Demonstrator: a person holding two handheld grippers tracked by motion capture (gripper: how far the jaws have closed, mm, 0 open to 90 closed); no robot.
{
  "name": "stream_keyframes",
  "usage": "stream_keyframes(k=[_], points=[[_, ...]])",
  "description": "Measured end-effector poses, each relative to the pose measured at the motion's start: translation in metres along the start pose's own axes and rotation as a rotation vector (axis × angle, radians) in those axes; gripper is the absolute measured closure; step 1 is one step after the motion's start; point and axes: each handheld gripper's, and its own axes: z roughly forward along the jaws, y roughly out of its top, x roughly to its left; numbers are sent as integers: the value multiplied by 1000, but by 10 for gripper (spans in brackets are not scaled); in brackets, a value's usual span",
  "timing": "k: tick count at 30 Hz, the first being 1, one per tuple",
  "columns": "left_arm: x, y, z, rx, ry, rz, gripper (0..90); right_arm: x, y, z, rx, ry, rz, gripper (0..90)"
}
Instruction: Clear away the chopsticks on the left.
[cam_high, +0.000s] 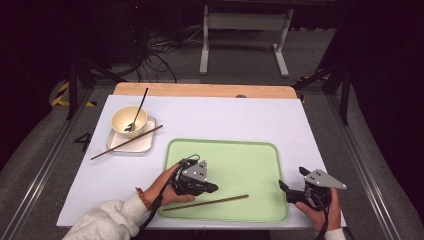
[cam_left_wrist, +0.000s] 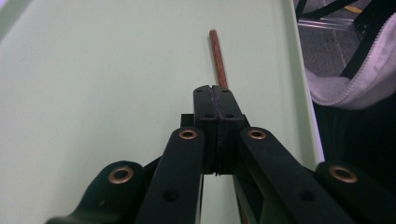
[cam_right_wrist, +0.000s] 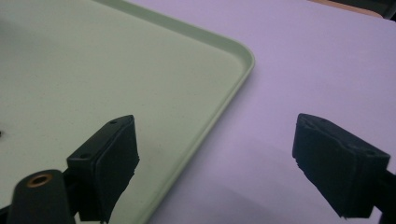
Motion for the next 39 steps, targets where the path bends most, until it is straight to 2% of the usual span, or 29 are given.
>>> stream_keyframes(k=[7, 10, 12, 15, 18, 21, 23, 28, 32, 36, 39], points=[[-2, 16, 13, 7, -14, 48, 900, 0, 0, 0, 1, 1, -1, 148], [-3, 18, 21, 15, -17, 45, 895, 1, 0, 0, -1, 2, -7, 148], [-4, 20, 25, 31, -18, 61, 857, 1, 1, -1, -2, 0, -5, 147], [-5, 21, 27, 35, -19, 61, 791, 2, 1, -1, -1, 2, -7, 147], [-8, 25, 34, 76, -13, 87, 757, 2, 1, -2, 1, 2, -9, 147], [-7, 26, 37, 81, -5, 78, 710, 2, 0, -3, -4, 0, -5, 147], [-5, 26, 38, 70, -15, 60, 676, 2, 0, -4, -3, 0, -7, 147], [-7, 31, 47, 87, -25, 74, 653, 2, 0, -4, -3, 1, -6, 147], [-9, 34, 54, 104, -25, 87, 661, 2, -1, -5, -4, -3, -4, 147], [-7, 33, 64, 132, -20, 62, 671, 1, -1, -4, -1, -2, -4, 147], [-5, 33, 68, 144, -9, 59, 694, 2, -1, -4, 0, 0, -7, 147]])
